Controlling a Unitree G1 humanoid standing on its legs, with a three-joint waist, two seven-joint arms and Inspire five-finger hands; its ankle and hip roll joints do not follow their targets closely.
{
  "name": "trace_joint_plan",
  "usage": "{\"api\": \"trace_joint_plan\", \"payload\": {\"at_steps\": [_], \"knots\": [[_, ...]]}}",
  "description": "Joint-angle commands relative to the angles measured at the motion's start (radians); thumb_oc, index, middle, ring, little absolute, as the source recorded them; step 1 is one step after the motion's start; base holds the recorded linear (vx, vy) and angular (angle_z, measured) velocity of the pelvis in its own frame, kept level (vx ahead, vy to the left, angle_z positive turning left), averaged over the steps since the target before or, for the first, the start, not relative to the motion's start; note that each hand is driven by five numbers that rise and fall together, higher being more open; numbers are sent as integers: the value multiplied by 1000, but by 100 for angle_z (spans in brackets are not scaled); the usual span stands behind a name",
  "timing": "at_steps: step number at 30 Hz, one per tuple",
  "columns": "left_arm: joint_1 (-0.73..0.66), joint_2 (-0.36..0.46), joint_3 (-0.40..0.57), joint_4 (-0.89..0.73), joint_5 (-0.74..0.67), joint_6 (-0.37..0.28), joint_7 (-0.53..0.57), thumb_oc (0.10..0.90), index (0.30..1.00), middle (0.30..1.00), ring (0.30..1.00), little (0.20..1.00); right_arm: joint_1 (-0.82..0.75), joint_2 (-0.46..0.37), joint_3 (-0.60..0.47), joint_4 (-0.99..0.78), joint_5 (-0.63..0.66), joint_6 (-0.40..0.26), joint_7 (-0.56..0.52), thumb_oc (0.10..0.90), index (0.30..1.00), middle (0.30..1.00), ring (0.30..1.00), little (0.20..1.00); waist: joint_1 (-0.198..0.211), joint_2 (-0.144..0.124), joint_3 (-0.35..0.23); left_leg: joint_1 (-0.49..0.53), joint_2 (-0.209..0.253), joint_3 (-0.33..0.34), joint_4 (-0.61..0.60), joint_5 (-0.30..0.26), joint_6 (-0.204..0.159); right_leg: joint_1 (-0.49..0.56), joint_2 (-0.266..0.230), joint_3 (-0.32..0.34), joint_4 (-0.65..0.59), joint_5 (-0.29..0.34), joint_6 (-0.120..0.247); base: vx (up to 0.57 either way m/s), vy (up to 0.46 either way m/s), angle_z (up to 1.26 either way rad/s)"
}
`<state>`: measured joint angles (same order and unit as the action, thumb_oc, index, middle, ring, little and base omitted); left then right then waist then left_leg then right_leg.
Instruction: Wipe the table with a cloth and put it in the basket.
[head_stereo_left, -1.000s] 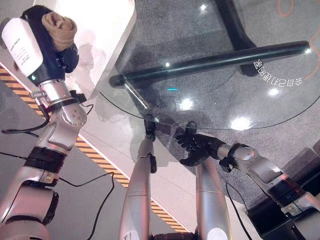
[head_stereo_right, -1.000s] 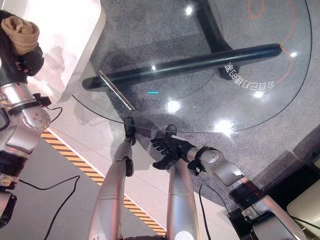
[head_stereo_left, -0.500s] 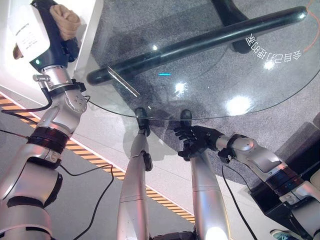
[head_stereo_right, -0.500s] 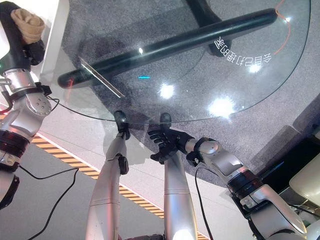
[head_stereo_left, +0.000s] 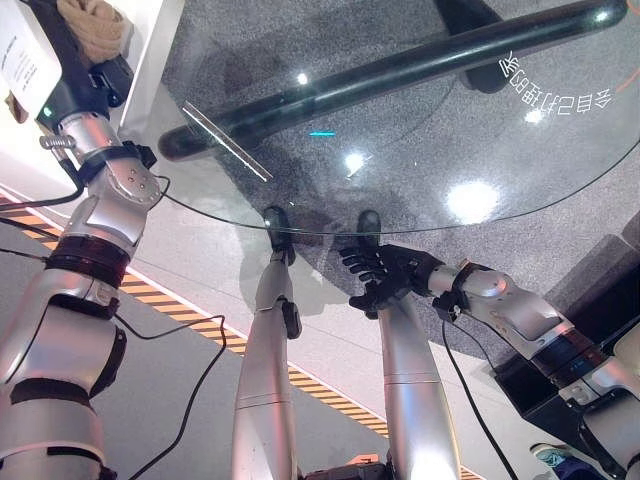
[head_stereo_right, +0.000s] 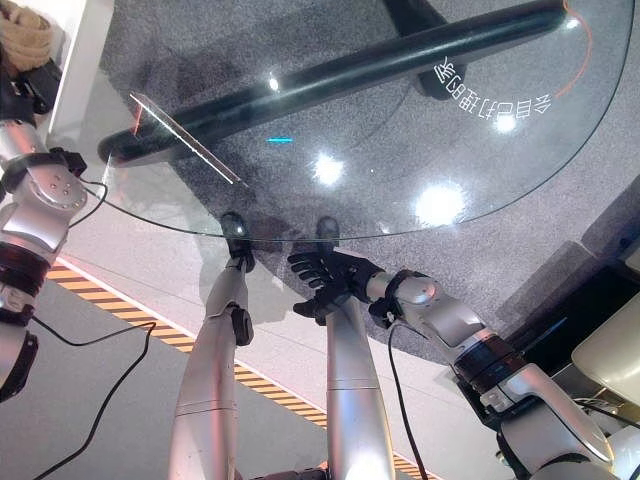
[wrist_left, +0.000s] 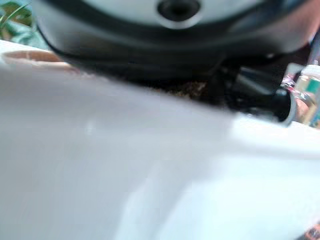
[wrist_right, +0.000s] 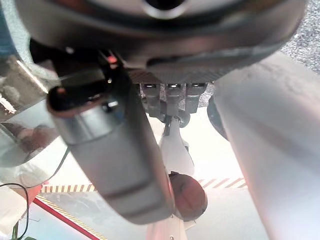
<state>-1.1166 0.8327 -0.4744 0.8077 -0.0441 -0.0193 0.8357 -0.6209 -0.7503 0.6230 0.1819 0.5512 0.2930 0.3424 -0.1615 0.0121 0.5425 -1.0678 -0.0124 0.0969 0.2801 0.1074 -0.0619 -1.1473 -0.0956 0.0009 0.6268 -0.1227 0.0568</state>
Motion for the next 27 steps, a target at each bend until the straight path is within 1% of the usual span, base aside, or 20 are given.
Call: {"api": "trace_joint_plan", "payload": {"at_steps": [1,3,6,15,27], "knots": [[-69,49,46,10,-11,-90,1,800,900,900,900,900,41,19,33,-38,46,-35,11,800,900,900,900,900,1,-33,-23,12,-80,31,181,-135,60,65,76,38,-319,251,21,0,0,0],[-76,47,43,12,-12,-115,-7,800,900,900,900,900,43,23,31,-40,44,-38,9,800,900,900,900,900,1,-32,-23,14,-82,31,180,-135,61,68,77,39,-320,251,21,0,0,0],[-88,43,34,8,-1,-128,-18,800,900,900,900,900,48,29,29,-38,40,-42,12,800,900,900,900,900,0,-31,-23,17,-82,29,181,-137,61,70,75,39,-319,252,20,2,-10,0],[-83,41,32,-5,5,-119,-12,800,900,900,900,900,67,34,25,-52,31,-44,5,800,900,900,900,900,2,-24,-23,36,-86,28,176,-139,66,87,72,38,-319,243,16,2,-8,2],[-63,50,34,-15,7,-104,-14,800,900,900,900,900,96,46,25,-56,13,-63,3,800,900,900,900,900,7,-7,-23,90,-88,28,171,-141,68,138,62,37,-319,227,13,-1,-15,0]]}}
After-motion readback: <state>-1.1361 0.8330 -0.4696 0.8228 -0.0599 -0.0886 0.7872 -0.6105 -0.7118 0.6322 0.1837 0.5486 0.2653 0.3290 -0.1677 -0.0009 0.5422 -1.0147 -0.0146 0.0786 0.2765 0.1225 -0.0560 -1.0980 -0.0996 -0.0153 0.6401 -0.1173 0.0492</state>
